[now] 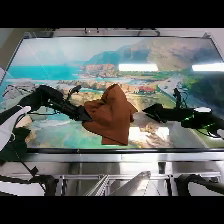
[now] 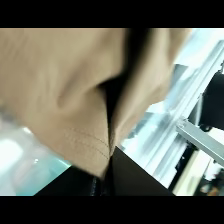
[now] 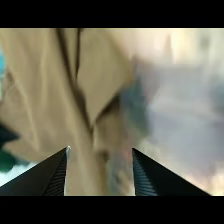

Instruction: Fold the shirts.

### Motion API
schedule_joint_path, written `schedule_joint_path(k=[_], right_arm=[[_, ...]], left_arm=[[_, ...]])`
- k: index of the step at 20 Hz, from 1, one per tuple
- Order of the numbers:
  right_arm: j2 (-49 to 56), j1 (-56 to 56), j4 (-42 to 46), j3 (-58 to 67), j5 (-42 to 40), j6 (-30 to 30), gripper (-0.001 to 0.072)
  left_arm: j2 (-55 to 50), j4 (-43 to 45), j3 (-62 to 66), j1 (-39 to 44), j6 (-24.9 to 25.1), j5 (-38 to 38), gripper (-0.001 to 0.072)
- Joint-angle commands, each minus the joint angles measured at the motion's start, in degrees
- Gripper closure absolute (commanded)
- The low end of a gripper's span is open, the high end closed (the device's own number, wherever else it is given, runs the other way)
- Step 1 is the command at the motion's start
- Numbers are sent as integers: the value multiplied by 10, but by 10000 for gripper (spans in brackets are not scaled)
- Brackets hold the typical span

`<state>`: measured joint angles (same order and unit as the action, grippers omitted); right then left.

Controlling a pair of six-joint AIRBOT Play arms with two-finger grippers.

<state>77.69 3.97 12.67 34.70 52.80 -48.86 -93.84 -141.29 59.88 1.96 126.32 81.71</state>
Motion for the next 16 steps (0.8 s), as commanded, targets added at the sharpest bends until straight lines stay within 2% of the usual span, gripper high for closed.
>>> schedule_joint_path(k=[1, 2, 7, 11, 12, 13, 14, 16], right_arm=[[49, -42, 3, 46, -56, -59, 316], [72, -57, 3, 57, -54, -75, 354], [147, -135, -1, 101, -59, -119, 353], [172, -156, -20, 154, -65, -119, 354], [175, -156, -20, 172, -63, -118, 396], [174, -156, -20, 188, -59, -103, 610], [170, -155, -20, 203, -47, -87, 692], [138, -141, -19, 229, -5, -71, 693]], left_arm=[[13, 6, 7, -48, 1, 45, 696], [13, 9, 7, -53, 1, 45, 695], [-3, 8, 7, -56, 3, 44, 691], [-30, 7, 7, -56, 3, 45, 691], [-31, 7, 7, -56, 3, 45, 691], [-28, 6, 7, -56, 3, 47, 691], [-17, 6, 8, -56, 5, 52, 691], [25, 2, 24, -67, 8, 71, 692]])
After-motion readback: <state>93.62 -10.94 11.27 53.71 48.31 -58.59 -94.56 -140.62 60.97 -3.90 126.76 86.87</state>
